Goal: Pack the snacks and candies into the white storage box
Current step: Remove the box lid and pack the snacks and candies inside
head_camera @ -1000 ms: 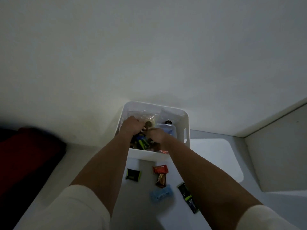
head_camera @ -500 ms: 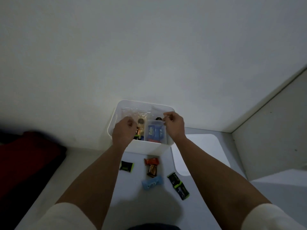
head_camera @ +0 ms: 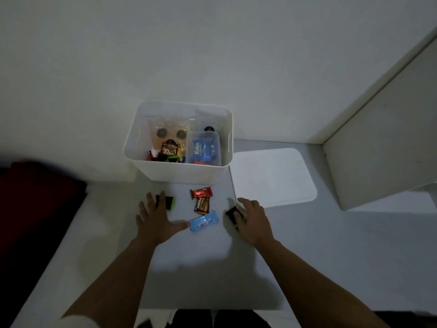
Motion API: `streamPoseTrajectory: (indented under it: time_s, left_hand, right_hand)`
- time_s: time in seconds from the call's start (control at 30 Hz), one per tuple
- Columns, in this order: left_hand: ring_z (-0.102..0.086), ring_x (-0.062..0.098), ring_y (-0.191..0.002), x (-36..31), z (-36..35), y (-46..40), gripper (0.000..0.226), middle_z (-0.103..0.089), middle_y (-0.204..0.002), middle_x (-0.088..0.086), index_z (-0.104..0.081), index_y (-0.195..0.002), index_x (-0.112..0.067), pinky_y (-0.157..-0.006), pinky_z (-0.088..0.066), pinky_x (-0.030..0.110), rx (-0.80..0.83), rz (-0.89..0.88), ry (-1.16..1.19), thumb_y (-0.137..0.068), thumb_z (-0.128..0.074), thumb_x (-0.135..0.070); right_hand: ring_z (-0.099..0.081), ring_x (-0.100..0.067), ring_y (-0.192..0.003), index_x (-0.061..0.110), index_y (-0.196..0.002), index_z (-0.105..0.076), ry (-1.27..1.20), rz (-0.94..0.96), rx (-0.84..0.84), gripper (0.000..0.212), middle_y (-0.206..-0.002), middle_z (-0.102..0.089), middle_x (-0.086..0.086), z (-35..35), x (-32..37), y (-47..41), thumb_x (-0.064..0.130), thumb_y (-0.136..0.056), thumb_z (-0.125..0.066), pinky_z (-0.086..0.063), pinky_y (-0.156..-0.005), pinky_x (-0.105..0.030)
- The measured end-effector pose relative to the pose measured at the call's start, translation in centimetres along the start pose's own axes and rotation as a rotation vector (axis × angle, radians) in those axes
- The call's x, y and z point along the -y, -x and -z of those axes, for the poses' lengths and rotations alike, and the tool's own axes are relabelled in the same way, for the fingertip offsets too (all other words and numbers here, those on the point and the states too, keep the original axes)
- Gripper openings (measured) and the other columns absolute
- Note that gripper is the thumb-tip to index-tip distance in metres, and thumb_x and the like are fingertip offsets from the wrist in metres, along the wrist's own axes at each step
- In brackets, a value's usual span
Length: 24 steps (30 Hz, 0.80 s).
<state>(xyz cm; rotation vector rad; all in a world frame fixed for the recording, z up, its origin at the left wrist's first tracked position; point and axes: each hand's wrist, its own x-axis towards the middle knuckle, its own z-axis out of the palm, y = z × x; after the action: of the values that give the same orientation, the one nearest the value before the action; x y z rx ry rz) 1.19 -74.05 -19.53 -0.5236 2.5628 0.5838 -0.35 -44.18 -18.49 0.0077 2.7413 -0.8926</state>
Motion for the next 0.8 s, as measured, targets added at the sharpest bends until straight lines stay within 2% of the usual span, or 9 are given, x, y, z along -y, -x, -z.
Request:
streamPoseTrajectory:
  time_s: [0.07, 0.13, 0.2, 0.27, 0.37, 0.47, 0.67, 0.8]
  left_hand:
    - [0.022, 0.039, -0.151, 0.3, -1.2, -1.3, 0.15, 0.032, -0.163, 0.008, 0.022, -0.156, -0.034, -0.119, 0.001, 0.064, 0.047, -0.02, -0.063, -0.047, -0.06, -0.096]
    - [0.021, 0.04, -0.151, 0.2, -2.8, -2.1, 0.15, 0.028, -0.164, 0.01, 0.017, -0.157, -0.031, -0.119, 0.003, 0.066, 0.065, -0.084, -0.098, -0.044, -0.055, -0.1]
    - [0.014, 0.04, -0.153, -0.4, -4.7, -2.0, 0.142, 0.018, -0.167, 0.013, 0.003, -0.159, -0.028, -0.119, 0.001, 0.066, 0.02, -0.179, -0.144, -0.049, -0.055, -0.098]
    - [0.0, 0.04, -0.154, -0.8, -6.4, -1.4, 0.128, 0.0, -0.167, 0.015, -0.017, -0.157, -0.028, -0.119, -0.004, 0.063, -0.074, -0.261, -0.14, -0.056, -0.057, -0.094]
    - [-0.03, 0.038, -0.145, -0.8, -8.1, -0.7, 0.087, -0.033, -0.156, 0.013, -0.051, -0.138, -0.026, -0.116, -0.024, 0.059, -0.241, -0.416, -0.155, -0.07, -0.06, -0.079]
    - [-0.047, 0.033, -0.13, -0.7, -8.6, -0.1, 0.054, -0.051, -0.137, 0.006, -0.065, -0.116, -0.023, -0.106, -0.039, 0.049, -0.315, -0.521, -0.217, -0.081, -0.058, -0.064]
    - [-0.052, 0.026, -0.107, -2.0, -7.9, 0.3, 0.033, -0.055, -0.121, 0.003, -0.065, -0.106, -0.02, -0.082, -0.048, 0.04, -0.3, -0.5, -0.212, -0.082, -0.072, -0.042]
    - [-0.053, 0.026, -0.103, -3.0, -7.0, 0.2, 0.033, -0.056, -0.12, 0.006, -0.066, -0.105, -0.014, -0.073, -0.055, 0.034, -0.232, -0.47, -0.071, -0.075, -0.081, -0.021]
  right_hand:
    - [-0.044, -0.029, -0.131, 0.029, -0.151, -0.036, 0.191, 0.09, 0.068, 0.058, -0.15, -0.04, -0.008, -2.4, -1.0, 0.8, 0.039, -0.096, -0.05, -0.049, -0.097, -0.046]
    - [-0.043, -0.036, -0.132, 0.03, -0.152, -0.035, 0.363, 0.152, 0.073, 0.063, -0.154, -0.037, -0.013, -4.6, -1.4, 1.4, 0.035, -0.091, -0.05, -0.049, -0.093, -0.049]
    - [-0.044, -0.039, -0.13, 0.03, -0.149, -0.04, 0.464, 0.147, 0.062, 0.061, -0.153, -0.039, -0.016, -6.1, -1.8, 1.8, 0.028, -0.089, -0.052, -0.046, -0.092, -0.05]
    - [-0.041, -0.037, -0.129, 0.03, -0.149, -0.04, 0.484, 0.152, 0.059, 0.059, -0.154, -0.037, -0.014, -7.0, -2.4, 2.0, 0.022, -0.091, -0.051, -0.047, -0.09, -0.047]
    - [-0.036, -0.033, -0.13, 0.029, -0.147, -0.041, 0.412, 0.175, 0.101, 0.055, -0.155, -0.03, -0.009, -6.8, -2.7, 1.8, 0.023, -0.093, -0.052, -0.056, -0.079, -0.042]
    - [-0.04, -0.029, -0.126, 0.027, -0.143, -0.044, 0.326, 0.14, 0.118, 0.054, -0.147, -0.035, -0.006, -6.2, -2.7, 0.9, 0.022, -0.091, -0.059, -0.056, -0.072, -0.039]
    - [-0.056, -0.02, -0.113, 0.029, -0.14, -0.05, 0.047, -0.026, 0.076, 0.046, -0.133, -0.05, -0.002, -5.7, -1.9, -0.5, 0.031, -0.095, -0.059, -0.056, -0.089, -0.039]
    - [-0.062, -0.016, -0.086, 0.024, -0.108, -0.069, -0.017, -0.062, 0.0, 0.019, -0.108, -0.058, 0.002, -5.0, -1.6, -1.0, 0.026, -0.094, -0.057, -0.056, -0.075, -0.034]
